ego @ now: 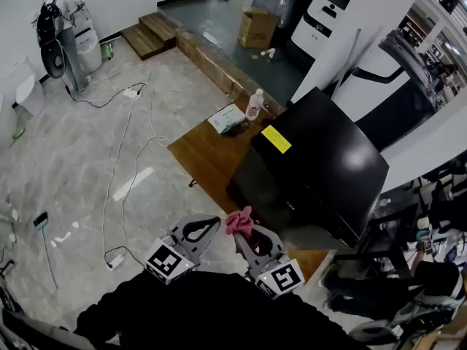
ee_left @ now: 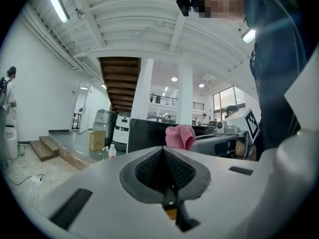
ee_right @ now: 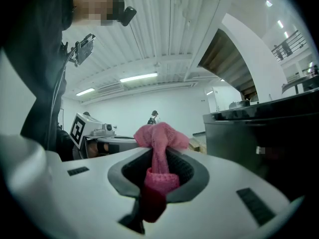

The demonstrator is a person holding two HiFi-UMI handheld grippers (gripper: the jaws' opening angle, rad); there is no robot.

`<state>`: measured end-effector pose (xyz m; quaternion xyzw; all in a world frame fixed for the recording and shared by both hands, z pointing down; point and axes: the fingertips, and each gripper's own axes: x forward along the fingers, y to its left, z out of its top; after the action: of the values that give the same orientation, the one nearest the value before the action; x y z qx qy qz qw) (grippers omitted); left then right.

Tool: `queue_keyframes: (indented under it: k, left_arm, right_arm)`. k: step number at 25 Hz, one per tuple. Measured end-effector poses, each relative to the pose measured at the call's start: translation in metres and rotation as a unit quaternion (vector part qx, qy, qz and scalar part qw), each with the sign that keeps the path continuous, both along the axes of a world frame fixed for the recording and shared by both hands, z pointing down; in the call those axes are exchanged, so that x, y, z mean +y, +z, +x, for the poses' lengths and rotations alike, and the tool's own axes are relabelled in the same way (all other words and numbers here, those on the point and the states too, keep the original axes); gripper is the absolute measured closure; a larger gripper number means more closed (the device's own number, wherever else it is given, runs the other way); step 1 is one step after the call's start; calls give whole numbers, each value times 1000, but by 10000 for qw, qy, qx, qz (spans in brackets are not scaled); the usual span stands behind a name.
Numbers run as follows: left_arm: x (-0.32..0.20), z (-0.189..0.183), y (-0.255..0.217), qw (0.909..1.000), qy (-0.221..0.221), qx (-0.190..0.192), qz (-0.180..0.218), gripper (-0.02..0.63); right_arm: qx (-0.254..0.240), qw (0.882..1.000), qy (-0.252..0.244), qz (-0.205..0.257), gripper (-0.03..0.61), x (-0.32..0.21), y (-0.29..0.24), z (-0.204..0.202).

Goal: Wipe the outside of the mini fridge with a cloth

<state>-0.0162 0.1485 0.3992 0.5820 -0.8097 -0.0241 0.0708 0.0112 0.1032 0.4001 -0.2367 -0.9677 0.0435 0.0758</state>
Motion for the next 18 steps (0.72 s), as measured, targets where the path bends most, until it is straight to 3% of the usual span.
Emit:
queue_keyframes:
  k: [8, 12, 18]
  left_arm:
    - [71, -102, -17, 9996, -207, 137, 166, 607]
    - [75, -144, -13, 9987, -394, 270, 172, 607]
    - [56, -208, -14, 9988, -480, 114, 41, 607]
  right_arm:
    - [94, 9999, -57, -124, 500, 69, -9, -107]
    - [62, 9995, -167, -257, 500, 74, -8, -151]
    - [6, 9993, -221, -289, 500, 66, -13, -220]
